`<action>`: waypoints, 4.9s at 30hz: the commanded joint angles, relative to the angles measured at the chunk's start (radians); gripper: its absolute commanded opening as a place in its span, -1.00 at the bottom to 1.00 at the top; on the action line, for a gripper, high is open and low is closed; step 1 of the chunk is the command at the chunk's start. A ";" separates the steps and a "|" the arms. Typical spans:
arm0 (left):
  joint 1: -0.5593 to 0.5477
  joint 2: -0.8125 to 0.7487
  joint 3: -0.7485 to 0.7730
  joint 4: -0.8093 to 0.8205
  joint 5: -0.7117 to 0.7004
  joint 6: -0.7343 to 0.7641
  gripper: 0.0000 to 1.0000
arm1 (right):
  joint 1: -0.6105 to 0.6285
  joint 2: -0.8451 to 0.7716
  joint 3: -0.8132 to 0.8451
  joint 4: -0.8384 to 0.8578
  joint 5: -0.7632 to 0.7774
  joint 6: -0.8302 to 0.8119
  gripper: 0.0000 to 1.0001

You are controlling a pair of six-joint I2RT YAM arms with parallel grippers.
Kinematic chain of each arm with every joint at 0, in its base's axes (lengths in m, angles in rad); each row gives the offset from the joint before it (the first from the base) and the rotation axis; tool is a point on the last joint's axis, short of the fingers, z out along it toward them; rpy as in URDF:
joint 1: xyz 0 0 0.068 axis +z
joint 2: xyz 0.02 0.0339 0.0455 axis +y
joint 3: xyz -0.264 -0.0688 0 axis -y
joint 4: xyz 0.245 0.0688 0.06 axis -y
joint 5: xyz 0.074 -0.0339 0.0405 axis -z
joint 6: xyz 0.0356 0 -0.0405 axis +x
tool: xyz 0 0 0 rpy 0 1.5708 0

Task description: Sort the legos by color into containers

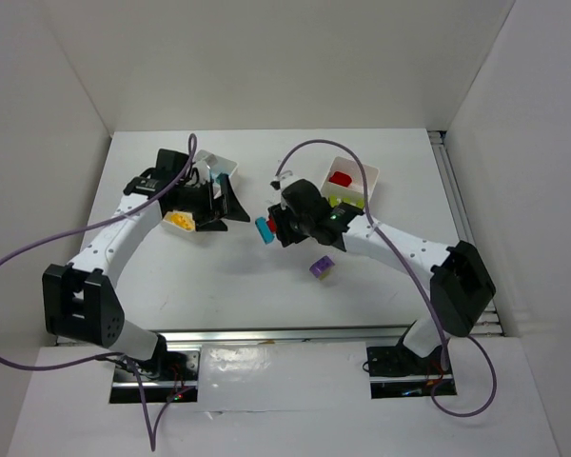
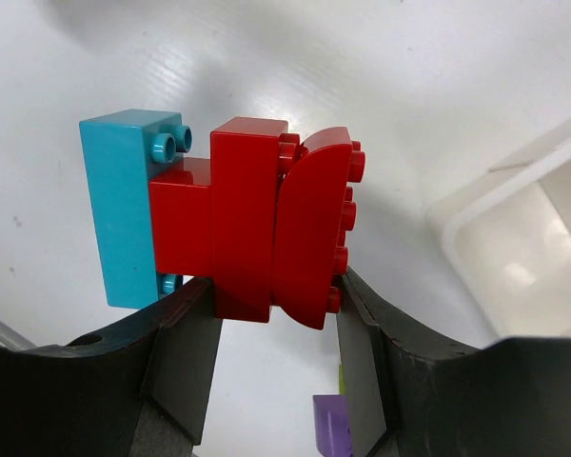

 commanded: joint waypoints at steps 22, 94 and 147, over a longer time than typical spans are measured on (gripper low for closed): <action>-0.120 0.113 -0.089 0.384 0.229 -0.045 0.78 | -0.119 -0.079 0.049 0.089 -0.132 0.063 -0.09; 0.165 0.187 0.067 0.235 0.659 0.205 -1.00 | -0.293 0.046 0.278 0.073 -0.627 0.135 0.33; 0.045 0.262 0.185 0.382 0.752 0.118 -1.00 | -0.418 0.128 0.146 0.403 -1.054 0.382 -0.75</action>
